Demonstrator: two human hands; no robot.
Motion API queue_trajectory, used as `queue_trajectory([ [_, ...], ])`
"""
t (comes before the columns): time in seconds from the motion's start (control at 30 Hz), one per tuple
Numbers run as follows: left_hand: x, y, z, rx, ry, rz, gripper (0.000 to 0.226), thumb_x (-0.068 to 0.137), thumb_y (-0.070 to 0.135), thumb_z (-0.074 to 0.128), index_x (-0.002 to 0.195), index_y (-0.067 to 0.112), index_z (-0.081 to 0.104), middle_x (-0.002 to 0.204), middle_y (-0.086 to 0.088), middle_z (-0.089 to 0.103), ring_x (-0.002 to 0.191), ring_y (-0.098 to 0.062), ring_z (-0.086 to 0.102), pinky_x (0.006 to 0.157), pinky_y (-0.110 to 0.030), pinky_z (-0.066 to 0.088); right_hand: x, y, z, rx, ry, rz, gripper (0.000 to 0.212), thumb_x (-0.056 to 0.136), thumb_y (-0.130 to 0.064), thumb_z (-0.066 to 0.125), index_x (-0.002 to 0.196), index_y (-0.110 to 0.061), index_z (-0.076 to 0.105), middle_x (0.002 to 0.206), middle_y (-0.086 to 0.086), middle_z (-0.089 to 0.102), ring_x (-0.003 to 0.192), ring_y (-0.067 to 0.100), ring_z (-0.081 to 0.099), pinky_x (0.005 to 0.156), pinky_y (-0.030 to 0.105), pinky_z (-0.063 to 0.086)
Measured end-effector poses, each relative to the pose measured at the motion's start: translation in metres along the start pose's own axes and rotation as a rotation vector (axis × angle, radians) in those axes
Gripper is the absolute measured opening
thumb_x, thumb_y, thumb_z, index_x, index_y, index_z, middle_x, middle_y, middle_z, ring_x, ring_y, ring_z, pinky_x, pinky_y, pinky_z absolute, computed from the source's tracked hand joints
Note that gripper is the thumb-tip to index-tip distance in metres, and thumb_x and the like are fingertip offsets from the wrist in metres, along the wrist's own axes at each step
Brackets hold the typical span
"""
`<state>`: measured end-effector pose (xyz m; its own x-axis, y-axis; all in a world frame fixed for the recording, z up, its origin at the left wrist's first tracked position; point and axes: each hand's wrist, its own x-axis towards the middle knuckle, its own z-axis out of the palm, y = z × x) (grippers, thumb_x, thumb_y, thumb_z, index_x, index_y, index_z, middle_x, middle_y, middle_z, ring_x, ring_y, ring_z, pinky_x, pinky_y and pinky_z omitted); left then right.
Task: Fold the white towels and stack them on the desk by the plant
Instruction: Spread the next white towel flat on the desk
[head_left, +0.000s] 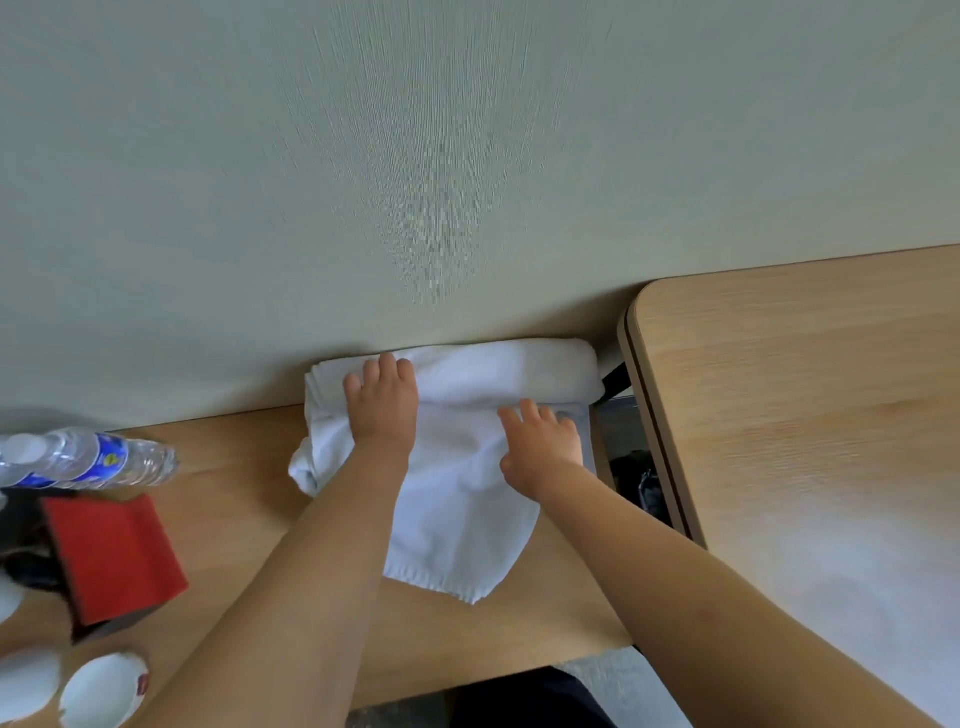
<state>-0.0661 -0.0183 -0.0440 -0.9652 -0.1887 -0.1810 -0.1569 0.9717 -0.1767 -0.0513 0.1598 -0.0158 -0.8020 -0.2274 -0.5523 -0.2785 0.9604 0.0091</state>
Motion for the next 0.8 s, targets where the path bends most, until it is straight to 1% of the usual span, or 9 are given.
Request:
queue_trajectory([
  [0.07,0.000,-0.006,-0.003,0.004,-0.004,0.052,0.034,0.084,0.019,0.069,0.112,0.018,0.050,0.111,-0.002,0.052,0.105,-0.022,0.048,0.082,-0.033,0.035,-0.004,0.000,-0.003,0.001,0.009,-0.004,0.058,0.093,-0.024,0.048,0.145,-0.019,0.024,0.144,0.009,0.032,0.129,0.028,0.038,0.100,0.038,0.036],
  [0.17,-0.012,-0.011,-0.015,-0.112,0.177,0.081,0.032,0.066,0.023,0.085,0.086,0.013,0.062,0.082,-0.006,0.057,0.078,-0.028,0.055,0.065,-0.034,0.039,-0.008,-0.002,-0.012,0.021,0.053,-0.008,0.076,0.092,-0.024,0.052,0.152,-0.020,0.004,0.151,0.009,0.021,0.133,0.028,0.035,0.099,0.038,0.038],
  [0.23,-0.022,-0.012,-0.021,-0.227,0.287,0.143,0.030,0.064,0.022,0.086,0.077,0.010,0.063,0.074,-0.009,0.057,0.069,-0.029,0.057,0.059,-0.035,0.042,-0.009,-0.007,-0.019,0.033,0.109,-0.009,0.085,0.091,-0.023,0.054,0.152,-0.020,-0.005,0.153,0.009,0.015,0.133,0.028,0.032,0.098,0.037,0.038],
  [0.43,-0.027,-0.018,-0.066,-0.360,0.506,0.232,0.018,0.072,0.015,0.080,0.076,0.010,0.063,0.075,-0.007,0.058,0.066,-0.028,0.058,0.055,-0.032,0.042,-0.011,-0.020,-0.049,0.042,0.245,-0.002,0.096,0.092,-0.037,0.058,0.150,-0.024,-0.017,0.159,0.007,-0.001,0.145,0.029,0.011,0.104,0.036,0.034],
  [0.47,-0.026,-0.022,-0.071,-0.370,0.557,0.252,0.011,0.079,0.018,0.070,0.076,0.010,0.063,0.076,-0.006,0.058,0.066,-0.028,0.058,0.055,-0.031,0.041,-0.012,-0.021,-0.054,0.065,0.261,0.006,0.094,0.092,-0.038,0.058,0.151,-0.025,-0.014,0.159,0.005,-0.001,0.146,0.030,0.009,0.108,0.037,0.031],
  [0.53,-0.028,-0.029,-0.083,-0.368,0.605,0.287,0.024,0.085,0.027,0.048,0.077,0.011,0.063,0.076,-0.005,0.058,0.066,-0.028,0.057,0.053,-0.030,0.041,-0.012,-0.020,-0.066,0.100,0.313,0.005,0.080,0.093,-0.032,0.058,0.151,-0.024,0.003,0.156,0.004,0.013,0.145,0.033,0.013,0.114,0.042,0.024],
  [0.63,-0.036,-0.039,-0.097,-0.353,0.636,0.316,0.030,0.084,0.030,0.042,0.077,0.011,0.064,0.076,-0.005,0.058,0.064,-0.028,0.057,0.051,-0.031,0.042,-0.018,-0.016,-0.086,0.083,0.369,-0.054,0.048,0.091,-0.010,0.055,0.133,-0.019,0.035,0.131,0.002,0.044,0.128,0.028,0.040,0.116,0.054,0.014],
  [0.73,-0.045,-0.051,-0.103,-0.376,0.644,0.280,0.033,0.086,0.032,0.042,0.079,0.010,0.065,0.077,-0.007,0.059,0.065,-0.030,0.058,0.053,-0.033,0.046,-0.031,-0.014,-0.102,-0.002,0.394,-0.153,0.044,0.089,-0.003,0.051,0.129,-0.016,0.038,0.124,0.003,0.047,0.116,0.030,0.048,0.113,0.058,0.012],
  [0.8,-0.056,-0.058,-0.108,-0.417,0.555,0.245,0.041,0.087,0.040,0.039,0.091,0.009,0.067,0.087,-0.010,0.061,0.075,-0.034,0.061,0.062,-0.039,0.049,-0.042,-0.014,-0.110,-0.038,0.422,-0.188,0.045,0.088,0.000,0.048,0.130,-0.014,0.039,0.125,0.006,0.047,0.115,0.033,0.048,0.113,0.058,0.015],
])
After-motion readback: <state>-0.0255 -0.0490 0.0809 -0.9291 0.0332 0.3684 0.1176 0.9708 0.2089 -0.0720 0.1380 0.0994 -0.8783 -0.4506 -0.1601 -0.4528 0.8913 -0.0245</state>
